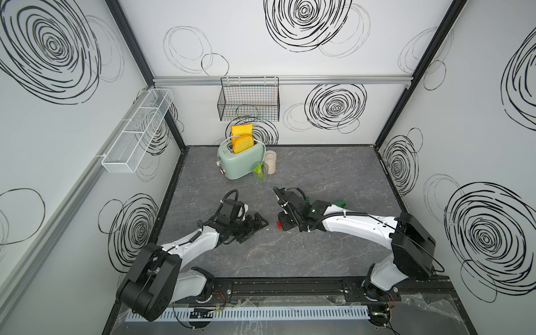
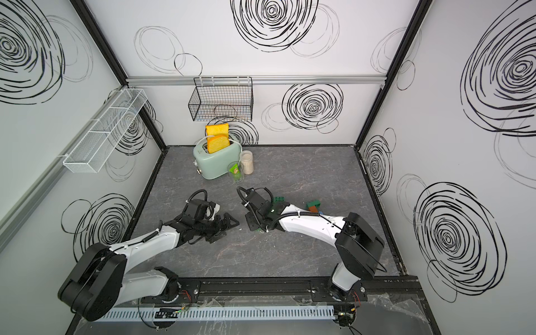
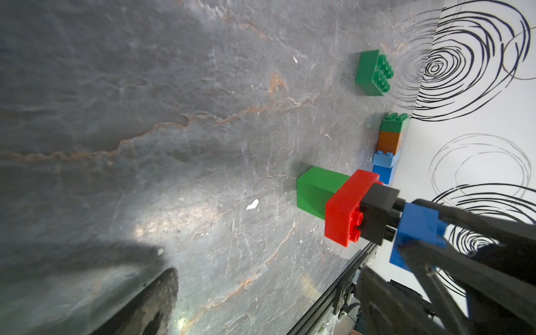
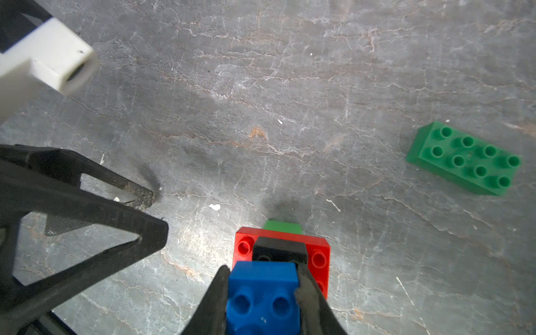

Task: Assemble the letter f with lego
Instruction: Assemble the lego brick with the lego brick.

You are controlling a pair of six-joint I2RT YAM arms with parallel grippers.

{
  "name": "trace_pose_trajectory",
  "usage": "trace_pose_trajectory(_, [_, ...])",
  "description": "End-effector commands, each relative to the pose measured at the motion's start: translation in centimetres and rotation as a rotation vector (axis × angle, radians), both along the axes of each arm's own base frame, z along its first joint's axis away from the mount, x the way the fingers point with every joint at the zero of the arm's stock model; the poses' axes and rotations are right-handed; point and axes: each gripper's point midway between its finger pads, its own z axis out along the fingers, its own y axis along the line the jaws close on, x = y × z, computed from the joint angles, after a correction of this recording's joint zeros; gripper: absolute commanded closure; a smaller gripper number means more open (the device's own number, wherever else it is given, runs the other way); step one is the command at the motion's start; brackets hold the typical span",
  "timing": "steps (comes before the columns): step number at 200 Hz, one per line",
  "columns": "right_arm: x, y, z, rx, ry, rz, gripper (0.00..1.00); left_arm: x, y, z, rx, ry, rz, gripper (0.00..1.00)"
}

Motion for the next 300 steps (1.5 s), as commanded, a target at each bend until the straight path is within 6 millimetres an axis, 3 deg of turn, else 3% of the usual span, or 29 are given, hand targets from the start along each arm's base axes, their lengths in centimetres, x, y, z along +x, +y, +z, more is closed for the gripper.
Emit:
trace_pose_trajectory(1, [-2.8,-2.4,-4.5,-0.16,0.134,0.003,0.71,0.9,0.0,1.2,-0.011,-0.041,0.001,0.02])
trace_pose_trajectory(52, [-3.2,-3.5,-4.2,-0.179,0.132,0.004,0.71,1.1,0.2,1.5,-0.013,-0.048,0.0,0.02])
trace_pose_trajectory(107, [-1.5,-4.5,-3.3,-0.178,0.1,-0.027,0.71,1.1,0.1,1.5,-0.017,-0.045,-0.001,0.02])
trace_pose_trajectory(164, [-1.5,-5.0,-3.7,-0.185,0.108,-0.021,0.71,1.2,0.2,1.6,-0.013,-0.046,0.008,0.02])
trace_pose_trajectory(195, [-1.8,-4.8,-4.1,-0.171,0.124,-0.01,0.71,1.2,0.2,1.7,-0.015,-0.048,0.01,0.02])
trace_pose_trajectory(252, [-2.9,-2.8,-3.5,-0.104,0.15,0.043,0.7,1.1,0.3,1.7,-0.015,-0.048,0.011,0.02])
trace_pose_trajectory(300, [-3.1,-3.1,-3.9,-0.122,0.164,0.036,0.71,1.1,0.3,1.9,-0.018,-0.056,0.013,0.02])
